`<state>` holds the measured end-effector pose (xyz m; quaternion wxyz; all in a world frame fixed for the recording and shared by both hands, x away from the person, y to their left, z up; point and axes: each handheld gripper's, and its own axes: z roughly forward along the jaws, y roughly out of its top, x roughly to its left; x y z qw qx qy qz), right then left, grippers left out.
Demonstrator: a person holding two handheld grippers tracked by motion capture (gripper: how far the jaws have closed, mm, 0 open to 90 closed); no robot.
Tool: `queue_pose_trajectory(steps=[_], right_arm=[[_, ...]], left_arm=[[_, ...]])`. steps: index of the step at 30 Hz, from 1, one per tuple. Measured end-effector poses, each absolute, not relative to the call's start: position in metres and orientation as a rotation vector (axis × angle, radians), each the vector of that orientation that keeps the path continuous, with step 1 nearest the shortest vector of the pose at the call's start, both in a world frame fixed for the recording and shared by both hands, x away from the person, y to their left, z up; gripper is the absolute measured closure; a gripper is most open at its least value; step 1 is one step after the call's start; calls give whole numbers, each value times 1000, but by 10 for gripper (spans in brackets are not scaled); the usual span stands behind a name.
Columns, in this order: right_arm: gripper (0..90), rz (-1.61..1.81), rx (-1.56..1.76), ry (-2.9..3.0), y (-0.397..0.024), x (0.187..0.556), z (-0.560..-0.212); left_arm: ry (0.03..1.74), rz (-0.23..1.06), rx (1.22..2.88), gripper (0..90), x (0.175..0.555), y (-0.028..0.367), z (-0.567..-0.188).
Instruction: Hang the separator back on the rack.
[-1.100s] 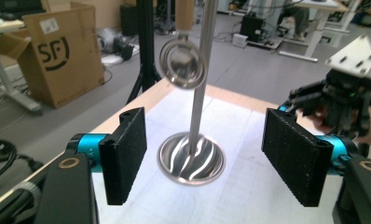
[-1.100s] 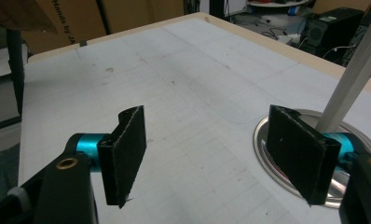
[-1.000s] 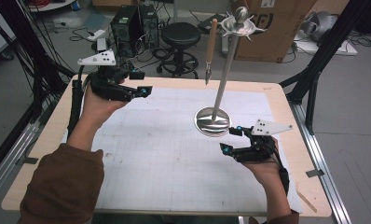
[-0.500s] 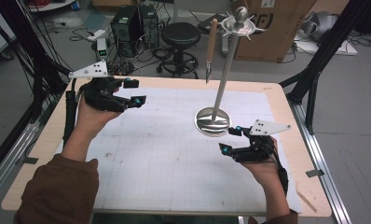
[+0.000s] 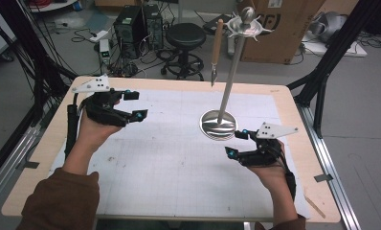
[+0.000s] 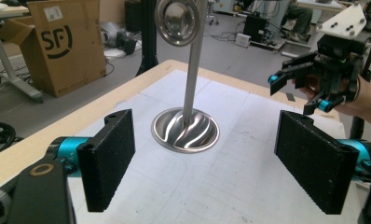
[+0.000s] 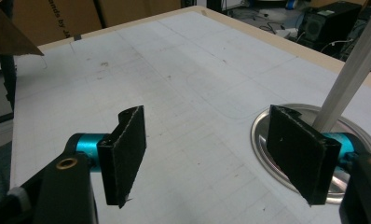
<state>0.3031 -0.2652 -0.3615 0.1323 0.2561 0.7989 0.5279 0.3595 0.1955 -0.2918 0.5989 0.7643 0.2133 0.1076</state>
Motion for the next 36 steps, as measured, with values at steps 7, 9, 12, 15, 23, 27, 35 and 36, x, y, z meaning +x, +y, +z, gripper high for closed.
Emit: queue_pose_trajectory(steps=[7, 9, 12, 15, 23, 27, 35, 36], right_arm=[[281, 1530, 753, 2318, -265, 306, -362], [281, 1528, 748, 2321, -264, 306, -363], [281, 1523, 751, 2322, -264, 307, -363], [281, 1519, 755, 2322, -265, 307, -363], [281, 1516, 772, 2321, -267, 305, -364], [280, 1514, 767, 2320, -267, 305, -364], [280, 1510, 767, 2325, -266, 307, -365], [280, 1509, 772, 2329, -266, 306, -365]], left_arm=[[499, 251, 1775, 184, 352, 199, -298], [500, 252, 1778, 180, 350, 200, -301], [506, 249, 1778, 171, 347, 203, -306], [512, 250, 1776, 167, 345, 205, -312], [531, 276, 1794, 165, 341, 209, -322], [538, 276, 1794, 160, 338, 212, -330], [531, 279, 1797, 140, 334, 211, -334], [531, 282, 1799, 139, 334, 211, -335]])
